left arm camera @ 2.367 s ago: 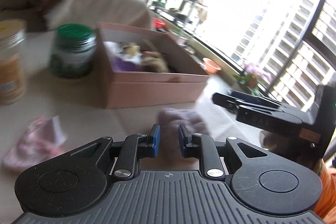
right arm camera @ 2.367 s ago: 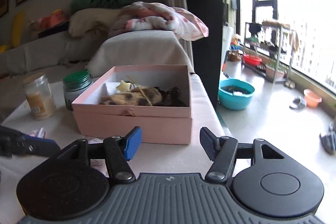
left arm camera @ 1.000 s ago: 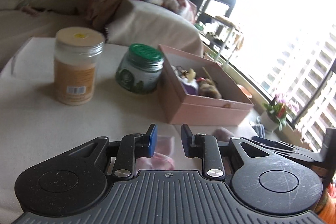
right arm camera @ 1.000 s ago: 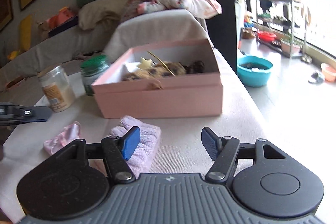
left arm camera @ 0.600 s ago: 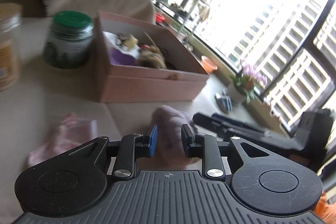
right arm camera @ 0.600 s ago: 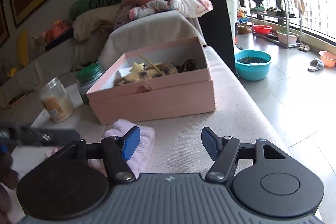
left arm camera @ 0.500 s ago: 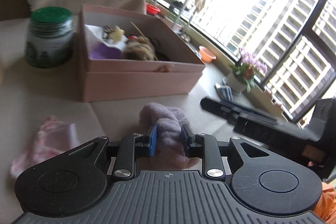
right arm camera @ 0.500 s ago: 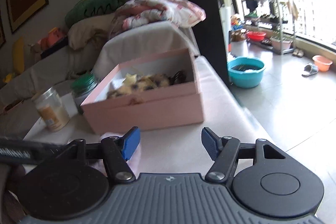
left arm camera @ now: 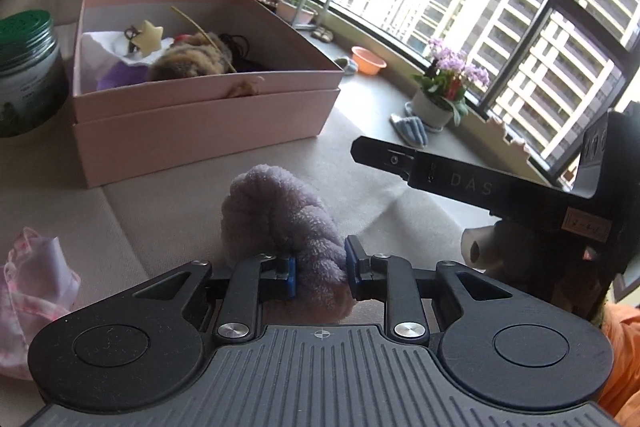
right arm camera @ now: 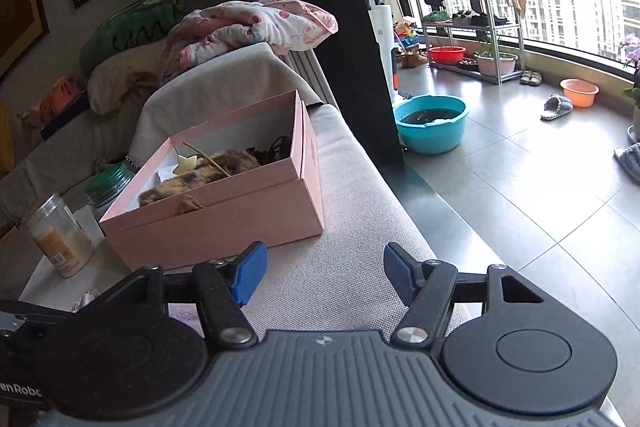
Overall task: Organize soft objects
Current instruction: 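Grasp the pink cloth with the right tool while the left tool lifts the knit item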
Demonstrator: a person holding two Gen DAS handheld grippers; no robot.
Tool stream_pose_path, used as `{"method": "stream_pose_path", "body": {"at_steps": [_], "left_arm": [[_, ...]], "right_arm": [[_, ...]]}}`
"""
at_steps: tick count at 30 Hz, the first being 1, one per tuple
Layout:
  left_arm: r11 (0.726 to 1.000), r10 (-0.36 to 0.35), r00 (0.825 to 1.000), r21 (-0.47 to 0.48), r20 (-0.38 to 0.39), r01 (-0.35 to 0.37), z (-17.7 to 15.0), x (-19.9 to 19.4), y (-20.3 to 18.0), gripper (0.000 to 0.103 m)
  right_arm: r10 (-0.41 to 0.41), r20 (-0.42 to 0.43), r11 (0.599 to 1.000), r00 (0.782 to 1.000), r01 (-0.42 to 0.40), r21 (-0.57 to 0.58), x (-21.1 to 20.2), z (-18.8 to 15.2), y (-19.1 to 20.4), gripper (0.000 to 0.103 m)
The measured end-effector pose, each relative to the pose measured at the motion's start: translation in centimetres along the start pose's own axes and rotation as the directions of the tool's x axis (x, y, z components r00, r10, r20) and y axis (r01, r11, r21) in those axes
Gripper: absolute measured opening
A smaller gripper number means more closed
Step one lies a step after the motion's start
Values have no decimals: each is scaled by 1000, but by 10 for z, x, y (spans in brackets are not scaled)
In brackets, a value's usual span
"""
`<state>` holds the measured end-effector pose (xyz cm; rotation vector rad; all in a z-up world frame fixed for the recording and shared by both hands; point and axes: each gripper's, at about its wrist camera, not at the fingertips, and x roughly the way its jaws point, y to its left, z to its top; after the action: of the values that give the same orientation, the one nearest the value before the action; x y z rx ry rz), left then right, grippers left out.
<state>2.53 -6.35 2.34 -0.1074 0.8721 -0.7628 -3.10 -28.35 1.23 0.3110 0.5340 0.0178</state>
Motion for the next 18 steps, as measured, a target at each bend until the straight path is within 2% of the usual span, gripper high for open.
{"method": "stream_pose_path", "body": {"at_steps": [3, 6, 9, 11, 14, 15, 18], "left_arm": [[1000, -19, 999, -10, 44, 19, -5, -16, 5, 22], [999, -1, 996, -47, 90, 5, -11, -37, 17, 21], [992, 46, 987, -122, 151, -27, -18, -69, 37, 21], [981, 112, 975, -177, 192, -78, -22, -93, 52, 21], [946, 261, 943, -247, 205, -208, -31, -126, 78, 21], [925, 326, 926, -267, 189, -272, -35, -134, 85, 21], [832, 499, 863, -323, 76, -452, -42, -144, 107, 21]], "right_arm": [[-3, -7, 1000, 1000, 3, -3, 1, -1, 1, 65], [3, -22, 1000, 1000, -3, -8, 2, -2, 2, 65], [20, -36, 1000, 999, -21, -21, 1, -3, 6, 65], [46, -50, 998, 998, -48, -42, 2, -4, 14, 65], [87, -81, 990, 993, -95, -102, 4, -5, 32, 65], [101, -95, 986, 990, -113, -125, 6, -6, 39, 65], [148, -141, 964, 979, -175, -200, 7, -11, 64, 65]]}}
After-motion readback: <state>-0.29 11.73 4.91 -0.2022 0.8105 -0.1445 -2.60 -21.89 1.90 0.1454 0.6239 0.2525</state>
